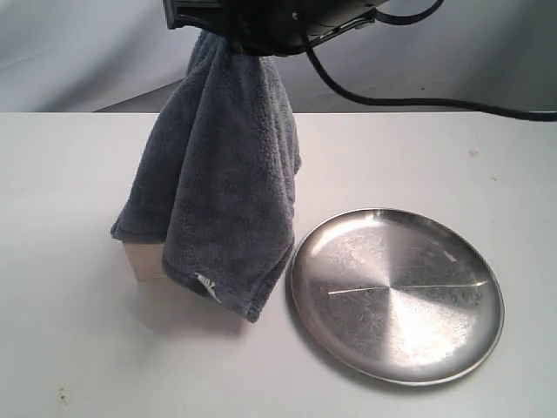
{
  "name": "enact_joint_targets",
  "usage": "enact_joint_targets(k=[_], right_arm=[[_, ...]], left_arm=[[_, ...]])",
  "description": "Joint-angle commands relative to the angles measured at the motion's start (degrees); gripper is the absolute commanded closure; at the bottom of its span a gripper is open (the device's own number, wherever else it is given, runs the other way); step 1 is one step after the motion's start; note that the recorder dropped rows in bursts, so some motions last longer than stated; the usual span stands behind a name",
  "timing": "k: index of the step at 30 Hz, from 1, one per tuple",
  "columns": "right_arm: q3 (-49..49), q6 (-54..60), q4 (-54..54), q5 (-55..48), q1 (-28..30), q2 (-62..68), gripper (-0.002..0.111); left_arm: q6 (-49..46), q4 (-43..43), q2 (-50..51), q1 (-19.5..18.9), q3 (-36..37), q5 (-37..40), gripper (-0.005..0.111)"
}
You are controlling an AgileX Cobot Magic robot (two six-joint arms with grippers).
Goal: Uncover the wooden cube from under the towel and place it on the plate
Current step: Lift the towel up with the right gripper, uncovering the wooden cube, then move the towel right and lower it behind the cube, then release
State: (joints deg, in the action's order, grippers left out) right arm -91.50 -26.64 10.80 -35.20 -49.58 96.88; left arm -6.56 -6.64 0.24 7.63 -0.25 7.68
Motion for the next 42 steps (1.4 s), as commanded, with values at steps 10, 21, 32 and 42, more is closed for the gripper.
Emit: enact_joint_targets(k=[10,21,32,42], right_arm=[[0.10,-1.38,1.22,6.73,7.49,-0.63,0.108],[0.10,-2.18,1.78,18.25,11.69,4.02,0.108],[0.10,-3.46,1.67,27.03,12.39,13.38,0.108],[0.10,-3.60,-2.54,26.08,12.28,21.24,0.108]], left_arm=[[0.14,-0.10,-0.24,0.28,0.25,-0.18,0.107],[0.14,-0.10,-0.24,0.28,0.25,-0.18,0.107],[0.14,-0.10,-0.24,0.28,0.25,-0.18,0.107],[0.14,-0.10,-0.24,0.28,0.25,-0.18,0.107]])
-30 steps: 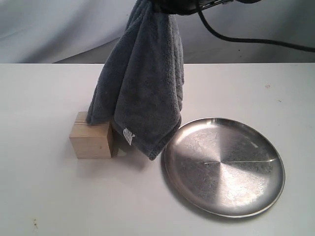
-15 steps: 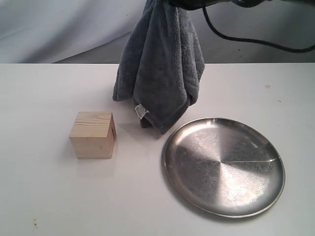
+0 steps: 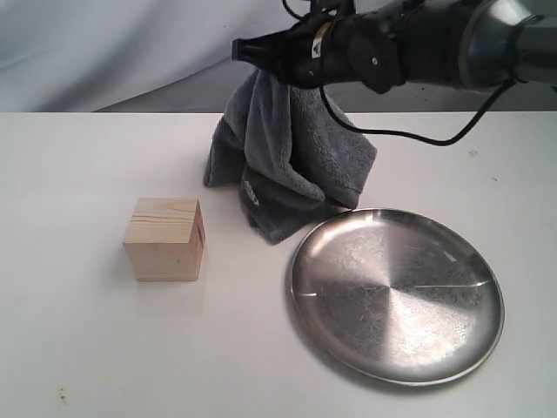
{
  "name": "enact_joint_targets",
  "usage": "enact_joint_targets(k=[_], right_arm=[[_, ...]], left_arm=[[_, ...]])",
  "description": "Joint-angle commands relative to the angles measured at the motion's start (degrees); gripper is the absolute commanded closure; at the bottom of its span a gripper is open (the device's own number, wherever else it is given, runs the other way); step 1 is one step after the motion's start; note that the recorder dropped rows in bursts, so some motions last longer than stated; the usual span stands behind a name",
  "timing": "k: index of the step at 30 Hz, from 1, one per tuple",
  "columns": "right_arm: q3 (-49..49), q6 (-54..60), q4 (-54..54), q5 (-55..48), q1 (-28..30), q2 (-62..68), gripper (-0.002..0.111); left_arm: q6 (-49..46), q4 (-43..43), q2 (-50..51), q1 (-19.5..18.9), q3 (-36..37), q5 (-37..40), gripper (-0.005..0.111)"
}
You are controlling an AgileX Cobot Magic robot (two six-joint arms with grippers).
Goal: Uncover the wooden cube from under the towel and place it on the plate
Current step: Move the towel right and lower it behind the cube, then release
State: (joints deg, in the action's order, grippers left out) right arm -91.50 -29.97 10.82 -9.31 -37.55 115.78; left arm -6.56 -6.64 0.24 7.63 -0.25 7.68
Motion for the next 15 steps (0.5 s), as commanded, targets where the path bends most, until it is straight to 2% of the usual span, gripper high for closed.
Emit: enact_joint_targets(k=[1,9,15], right_arm=[[0.10,-0.27,-2.72,-0.22,0.25,3.01,0.108],[0.10,0.36,-2.86,-6.42,-0.52,7.88,0.108],[0.10,1.36,-3.55,-6.92,-1.50,11.39,0.108]], left_arm=[[0.14,-0.10,-0.24,0.28,0.25,-0.18,0.107],[0.14,-0.10,-0.24,0.28,0.25,-0.18,0.107],[0.14,-0.10,-0.24,0.28,0.25,-0.18,0.107]])
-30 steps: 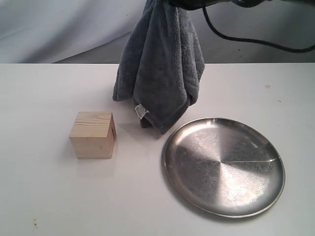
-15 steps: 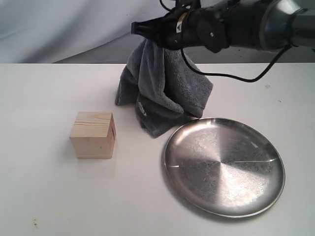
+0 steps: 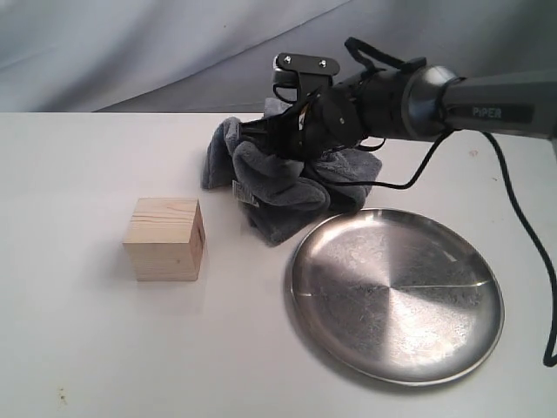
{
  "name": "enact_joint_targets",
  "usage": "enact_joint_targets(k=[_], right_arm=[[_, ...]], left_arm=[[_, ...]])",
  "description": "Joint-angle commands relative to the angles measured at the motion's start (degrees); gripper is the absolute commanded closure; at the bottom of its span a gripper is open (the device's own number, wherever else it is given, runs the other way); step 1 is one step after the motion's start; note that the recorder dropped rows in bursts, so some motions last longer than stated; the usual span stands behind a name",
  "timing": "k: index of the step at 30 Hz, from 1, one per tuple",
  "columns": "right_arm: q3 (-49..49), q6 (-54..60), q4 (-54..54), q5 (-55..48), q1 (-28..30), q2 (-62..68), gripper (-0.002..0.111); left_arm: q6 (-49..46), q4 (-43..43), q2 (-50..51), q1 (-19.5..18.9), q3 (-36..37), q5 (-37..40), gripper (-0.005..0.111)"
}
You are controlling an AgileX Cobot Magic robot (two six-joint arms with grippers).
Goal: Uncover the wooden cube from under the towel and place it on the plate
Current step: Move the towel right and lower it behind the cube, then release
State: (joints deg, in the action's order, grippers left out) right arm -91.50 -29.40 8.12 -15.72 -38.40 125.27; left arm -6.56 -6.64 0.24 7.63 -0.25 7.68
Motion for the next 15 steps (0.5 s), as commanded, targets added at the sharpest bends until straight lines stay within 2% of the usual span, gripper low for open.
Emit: enact_joint_targets(k=[1,15], right_arm=[[0.10,0.79,-1.42,-0.50,-0.80,2.37,0.108],[0.10,0.90,-3.34,-0.38,-0.95,3.56,0.108]], left_arm=[[0.14,-0.10,-0.24,0.28,0.25,-0.18,0.107],[0.14,-0.10,-0.24,0.28,0.25,-0.18,0.107]])
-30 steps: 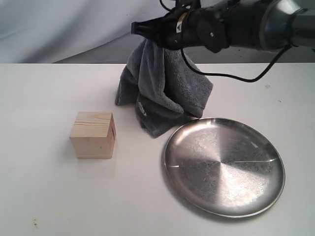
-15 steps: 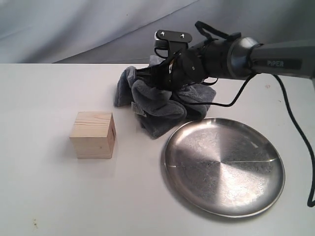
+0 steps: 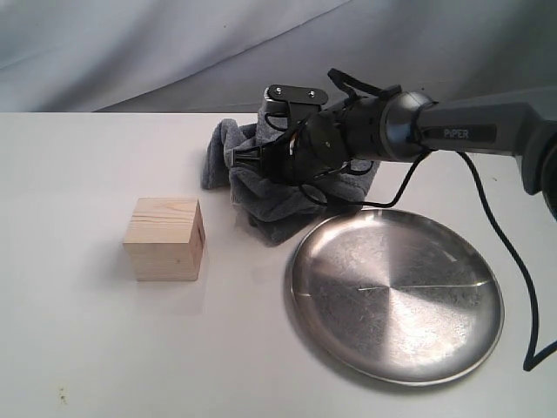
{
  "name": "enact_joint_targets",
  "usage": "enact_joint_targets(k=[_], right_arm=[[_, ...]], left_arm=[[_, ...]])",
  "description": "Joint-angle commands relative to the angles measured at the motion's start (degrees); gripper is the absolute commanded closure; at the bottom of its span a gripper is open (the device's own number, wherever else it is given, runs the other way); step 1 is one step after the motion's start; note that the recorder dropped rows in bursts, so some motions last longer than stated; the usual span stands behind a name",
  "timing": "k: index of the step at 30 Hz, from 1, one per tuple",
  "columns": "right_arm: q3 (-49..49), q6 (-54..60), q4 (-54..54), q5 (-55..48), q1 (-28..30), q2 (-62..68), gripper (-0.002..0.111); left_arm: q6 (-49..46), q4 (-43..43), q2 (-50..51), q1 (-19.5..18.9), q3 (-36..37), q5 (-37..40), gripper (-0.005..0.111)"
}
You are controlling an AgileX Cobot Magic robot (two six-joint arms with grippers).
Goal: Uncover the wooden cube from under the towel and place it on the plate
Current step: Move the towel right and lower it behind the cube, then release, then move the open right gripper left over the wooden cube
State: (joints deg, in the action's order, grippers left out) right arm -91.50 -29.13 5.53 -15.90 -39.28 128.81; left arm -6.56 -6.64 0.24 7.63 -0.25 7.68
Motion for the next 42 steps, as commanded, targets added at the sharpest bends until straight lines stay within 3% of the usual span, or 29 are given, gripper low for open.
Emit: enact_joint_targets(k=[1,3,5,7,11,13,29,42], right_arm=[[0.10,0.64,-1.68,-0.20,-0.07,0.02,0.108],[0.10,0.94,-3.25,-0.29,-0.07,0.02,0.103],[0.10,2.53,-4.56,-0.49,-0.07,0.02,0.092],[0.10,4.10,-6.78,-1.37,-0.12,0.02,0.073],[0.10,7.36,-9.89,-4.97,-0.12,-0.90,0.022],[0.10,8.75,-9.66,-6.85,-0.12,-1.93,0.013],[0.10,13.23,-14.42,-21.46,-0.75,-15.56,0.014],[0.10,9.09,-14.87,-25.85,-10.21,-18.57,0.017]], left_arm=[[0.14,-0.10,-0.24,0.28,0.25,-0.18,0.107],[0.14,-0.10,-0.24,0.28,0.25,-0.18,0.107],[0.14,-0.10,-0.24,0.28,0.25,-0.18,0.107],[0.14,-0.10,-0.24,0.28,0.25,-0.18,0.107],[0.14,-0.10,-0.24,0.28,0.25,-0.18,0.107],[0.14,-0.10,-0.24,0.28,0.25,-0.18,0.107],[0.14,-0.10,-0.24,0.28,0.25,-0.18,0.107],[0.14,-0.10,-0.24,0.28,0.25,-0.18,0.107]])
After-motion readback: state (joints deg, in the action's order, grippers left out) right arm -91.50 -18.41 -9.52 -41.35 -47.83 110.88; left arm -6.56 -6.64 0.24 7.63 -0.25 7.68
